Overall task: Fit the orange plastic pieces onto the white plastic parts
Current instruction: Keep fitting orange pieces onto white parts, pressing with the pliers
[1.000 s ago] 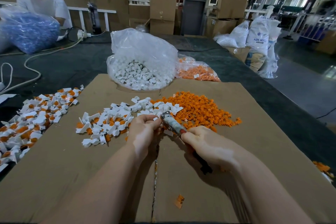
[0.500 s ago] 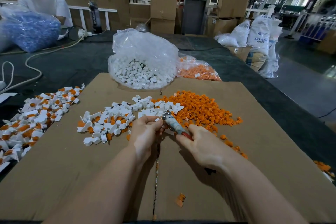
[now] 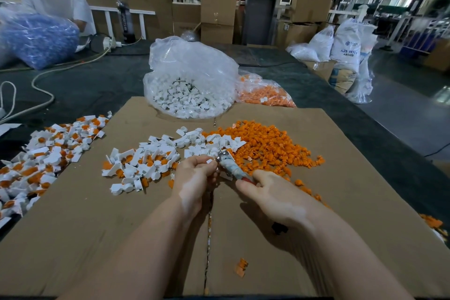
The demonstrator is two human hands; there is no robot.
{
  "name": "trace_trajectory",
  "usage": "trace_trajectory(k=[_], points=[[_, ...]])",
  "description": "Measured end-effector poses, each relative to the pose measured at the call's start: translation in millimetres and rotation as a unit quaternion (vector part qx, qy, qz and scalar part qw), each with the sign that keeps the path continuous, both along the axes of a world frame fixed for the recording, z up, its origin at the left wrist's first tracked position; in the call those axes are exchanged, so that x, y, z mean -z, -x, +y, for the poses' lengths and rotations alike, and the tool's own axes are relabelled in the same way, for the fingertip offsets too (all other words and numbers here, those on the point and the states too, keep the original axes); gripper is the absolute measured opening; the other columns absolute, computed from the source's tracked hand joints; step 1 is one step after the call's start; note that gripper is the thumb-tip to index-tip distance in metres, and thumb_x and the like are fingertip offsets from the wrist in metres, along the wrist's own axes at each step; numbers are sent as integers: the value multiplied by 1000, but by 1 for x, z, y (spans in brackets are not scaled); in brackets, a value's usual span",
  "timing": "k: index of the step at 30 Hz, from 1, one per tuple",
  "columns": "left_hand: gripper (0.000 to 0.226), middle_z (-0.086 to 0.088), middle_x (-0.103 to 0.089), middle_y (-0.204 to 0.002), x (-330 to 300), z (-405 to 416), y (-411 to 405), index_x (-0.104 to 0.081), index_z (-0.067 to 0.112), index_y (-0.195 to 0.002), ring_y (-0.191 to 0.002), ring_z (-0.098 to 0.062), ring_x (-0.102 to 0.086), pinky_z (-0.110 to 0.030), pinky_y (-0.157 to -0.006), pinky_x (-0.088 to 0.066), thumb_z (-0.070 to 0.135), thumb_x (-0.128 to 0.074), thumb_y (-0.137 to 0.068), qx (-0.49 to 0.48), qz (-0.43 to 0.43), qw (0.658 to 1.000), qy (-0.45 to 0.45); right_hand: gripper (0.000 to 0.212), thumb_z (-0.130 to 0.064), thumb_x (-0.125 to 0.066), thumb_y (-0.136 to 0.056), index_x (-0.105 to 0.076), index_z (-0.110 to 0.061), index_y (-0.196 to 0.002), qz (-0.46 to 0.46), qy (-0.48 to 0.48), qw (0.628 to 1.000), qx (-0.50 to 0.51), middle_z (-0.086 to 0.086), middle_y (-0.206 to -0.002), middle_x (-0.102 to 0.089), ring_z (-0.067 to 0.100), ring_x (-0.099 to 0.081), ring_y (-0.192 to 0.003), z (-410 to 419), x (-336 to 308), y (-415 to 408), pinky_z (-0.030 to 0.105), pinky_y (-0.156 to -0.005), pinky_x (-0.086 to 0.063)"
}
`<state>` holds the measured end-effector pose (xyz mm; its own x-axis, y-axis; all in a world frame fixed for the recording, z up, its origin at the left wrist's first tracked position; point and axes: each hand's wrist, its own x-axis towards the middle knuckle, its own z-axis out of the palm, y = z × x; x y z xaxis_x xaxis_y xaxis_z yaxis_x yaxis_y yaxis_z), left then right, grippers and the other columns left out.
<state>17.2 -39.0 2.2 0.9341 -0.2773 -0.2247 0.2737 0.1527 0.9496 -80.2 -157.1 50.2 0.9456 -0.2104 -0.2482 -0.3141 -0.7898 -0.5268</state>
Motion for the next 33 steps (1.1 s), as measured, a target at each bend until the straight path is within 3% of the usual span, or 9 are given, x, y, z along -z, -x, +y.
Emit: trace_trajectory(k=[13, 21, 26, 33], points=[[11, -6, -58, -68, 5, -1, -1, -57, 3, -99, -58, -11, -54, -23, -58, -46, -1, -54, -89, -1, -7, 1000, -9, 31, -46, -45, -94, -33, -29, -71, -25, 8, 999, 19, -6, -76, -41, 8, -39, -63, 4, 8, -2, 25, -53, -27], [7, -6, -57, -62, 5, -2, 0, -56, 5, -90, -50, -8, -52, -23, -52, -45, -1, -54, -89, -15, -5, 1000, 3, 36, -54, -42, -92, -38, -25, -71, -15, -12, 1000, 12, -4, -73, -41, 10, -39, -60, 0, 4, 1, 25, -53, -27], [7, -7, -56, -64, 5, -2, -1, -56, 4, -92, -52, -10, -52, -23, -54, -45, -3, -53, -89, -11, 0, 1000, 9, 34, -53, -39, -93, -36, -27, -71, 2, 2, 1000, -13, -7, -76, -39, 8, -39, -63, 0, -1, 1, 24, -52, -25], [9, -9, -57, -69, 5, -1, -1, -55, 4, -93, -59, -13, -53, -26, -61, -46, -4, -53, -89, -12, 1, 1000, 12, 32, -48, -47, -92, -34, -29, -70, -50, -2, 999, 12, -6, -74, -40, 8, -39, -62, 4, 11, 0, 24, -53, -26]])
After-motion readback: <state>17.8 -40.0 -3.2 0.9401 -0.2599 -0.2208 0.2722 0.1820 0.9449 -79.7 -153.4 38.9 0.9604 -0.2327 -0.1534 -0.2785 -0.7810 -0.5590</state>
